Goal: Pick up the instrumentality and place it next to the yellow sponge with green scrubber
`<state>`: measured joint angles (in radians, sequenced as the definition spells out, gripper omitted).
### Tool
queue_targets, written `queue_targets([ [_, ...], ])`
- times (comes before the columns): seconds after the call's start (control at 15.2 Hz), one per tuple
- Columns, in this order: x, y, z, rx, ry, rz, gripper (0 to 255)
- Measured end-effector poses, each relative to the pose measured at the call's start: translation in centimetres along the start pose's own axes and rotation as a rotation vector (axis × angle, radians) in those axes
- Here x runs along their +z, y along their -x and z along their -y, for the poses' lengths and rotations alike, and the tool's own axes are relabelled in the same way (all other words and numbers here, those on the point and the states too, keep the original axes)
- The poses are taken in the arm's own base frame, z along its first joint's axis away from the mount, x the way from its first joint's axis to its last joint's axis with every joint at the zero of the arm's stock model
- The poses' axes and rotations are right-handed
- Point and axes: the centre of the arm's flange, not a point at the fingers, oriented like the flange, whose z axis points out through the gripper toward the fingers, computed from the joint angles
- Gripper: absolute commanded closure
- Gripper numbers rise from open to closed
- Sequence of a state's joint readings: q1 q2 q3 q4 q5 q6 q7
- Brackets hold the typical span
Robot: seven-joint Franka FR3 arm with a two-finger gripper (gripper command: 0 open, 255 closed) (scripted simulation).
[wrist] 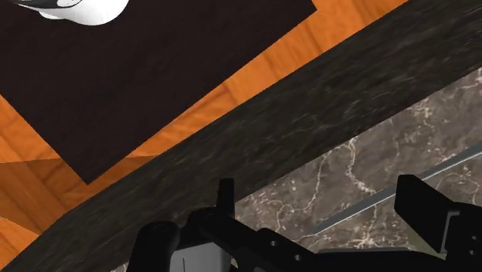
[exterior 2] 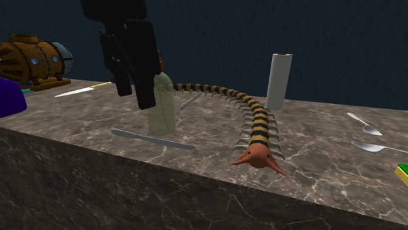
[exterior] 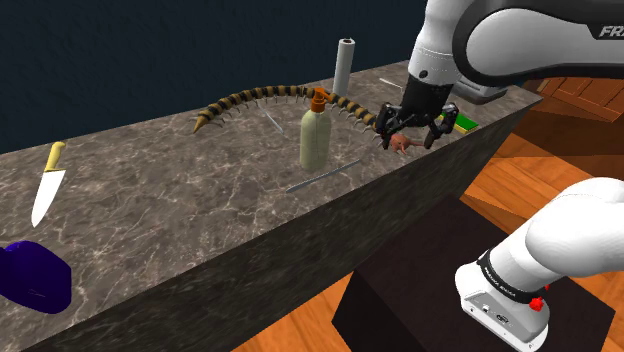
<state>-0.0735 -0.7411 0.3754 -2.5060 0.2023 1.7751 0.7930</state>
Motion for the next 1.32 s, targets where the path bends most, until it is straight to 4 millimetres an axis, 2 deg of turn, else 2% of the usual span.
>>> queue_targets([
  [0.26,2.2,1.0,4.1,0.219,-0.005,-0.003,0],
  [0.46,4.3,1.1,7.6,0.383,-0.010,-0.005,0],
  [0.79,7.5,0.0,13.0,0.655,-0.017,-0.009,0],
  [0.99,9.8,-1.2,16.2,0.815,-0.020,-0.010,0],
  [1.12,10.7,-3.0,18.3,0.923,-0.024,-0.007,0],
  [1.19,11.2,-3.6,19.1,0.967,-0.027,-0.007,0],
  [1.32,12.0,-3.8,19.5,1.005,-0.030,-0.008,0],
])
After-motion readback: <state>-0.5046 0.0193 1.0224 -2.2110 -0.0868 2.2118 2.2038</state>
